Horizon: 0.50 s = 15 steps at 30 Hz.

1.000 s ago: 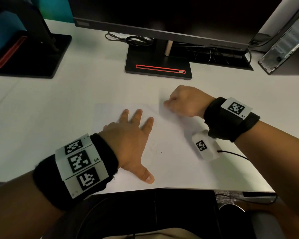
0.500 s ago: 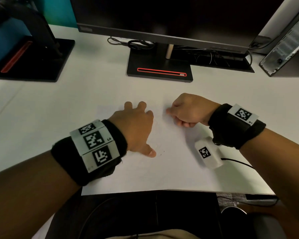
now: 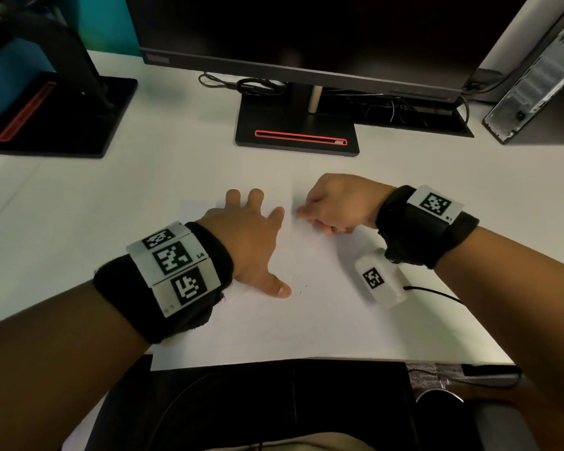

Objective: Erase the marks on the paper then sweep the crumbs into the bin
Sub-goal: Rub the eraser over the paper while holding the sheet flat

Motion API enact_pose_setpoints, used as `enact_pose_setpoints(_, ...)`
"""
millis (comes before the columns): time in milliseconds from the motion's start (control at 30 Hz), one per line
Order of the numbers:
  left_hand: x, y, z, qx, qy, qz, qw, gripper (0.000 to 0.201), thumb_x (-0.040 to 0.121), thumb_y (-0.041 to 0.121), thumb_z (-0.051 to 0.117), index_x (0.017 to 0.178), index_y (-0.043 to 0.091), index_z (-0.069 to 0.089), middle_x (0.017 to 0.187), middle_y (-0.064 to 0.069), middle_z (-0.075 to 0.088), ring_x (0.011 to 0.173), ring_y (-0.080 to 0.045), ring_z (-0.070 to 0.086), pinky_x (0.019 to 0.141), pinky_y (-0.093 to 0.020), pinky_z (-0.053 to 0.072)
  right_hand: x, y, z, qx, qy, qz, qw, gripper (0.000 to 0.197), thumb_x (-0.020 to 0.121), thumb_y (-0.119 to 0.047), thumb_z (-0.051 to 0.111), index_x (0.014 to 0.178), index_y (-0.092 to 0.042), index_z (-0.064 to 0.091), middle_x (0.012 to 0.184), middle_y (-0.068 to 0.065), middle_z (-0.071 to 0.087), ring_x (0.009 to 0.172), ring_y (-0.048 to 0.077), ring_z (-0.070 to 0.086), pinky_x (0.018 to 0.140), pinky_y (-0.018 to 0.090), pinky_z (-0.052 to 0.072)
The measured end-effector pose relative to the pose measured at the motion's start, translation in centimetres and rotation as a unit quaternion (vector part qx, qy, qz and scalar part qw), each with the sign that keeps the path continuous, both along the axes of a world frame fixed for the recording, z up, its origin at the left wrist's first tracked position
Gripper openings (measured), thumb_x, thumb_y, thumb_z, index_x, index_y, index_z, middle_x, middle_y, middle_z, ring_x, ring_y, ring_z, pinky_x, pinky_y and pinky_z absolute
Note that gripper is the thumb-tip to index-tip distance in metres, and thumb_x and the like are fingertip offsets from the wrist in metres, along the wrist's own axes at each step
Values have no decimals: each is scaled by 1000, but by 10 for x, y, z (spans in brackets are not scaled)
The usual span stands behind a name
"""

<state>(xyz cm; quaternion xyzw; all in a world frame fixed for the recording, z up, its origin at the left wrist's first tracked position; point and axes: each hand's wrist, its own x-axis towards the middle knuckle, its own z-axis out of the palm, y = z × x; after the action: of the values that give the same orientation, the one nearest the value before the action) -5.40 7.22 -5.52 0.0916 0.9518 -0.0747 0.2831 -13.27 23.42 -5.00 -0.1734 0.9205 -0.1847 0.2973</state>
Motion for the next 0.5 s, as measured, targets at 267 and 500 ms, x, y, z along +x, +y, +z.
enact_pose_setpoints(267,0,-2,-1,6,-4,1,1000,127,65,86,63,159,26,2,154,-10,11,139,-38,18,92,-43,43,3,-3,0,23,39,26,999,47,103,-39,51,71,-8,66,64,7,59,54,20,50,56,26,45)
enact_pose_setpoints(500,-1,-3,-1,6,-10,3,1000,128,65,87,62,159,26,-2,155,-11,8,140,-40,15,96,-45,44,8,4,-1,37,46,55,997,46,102,-40,51,67,-10,59,62,5,54,57,21,48,55,26,41)
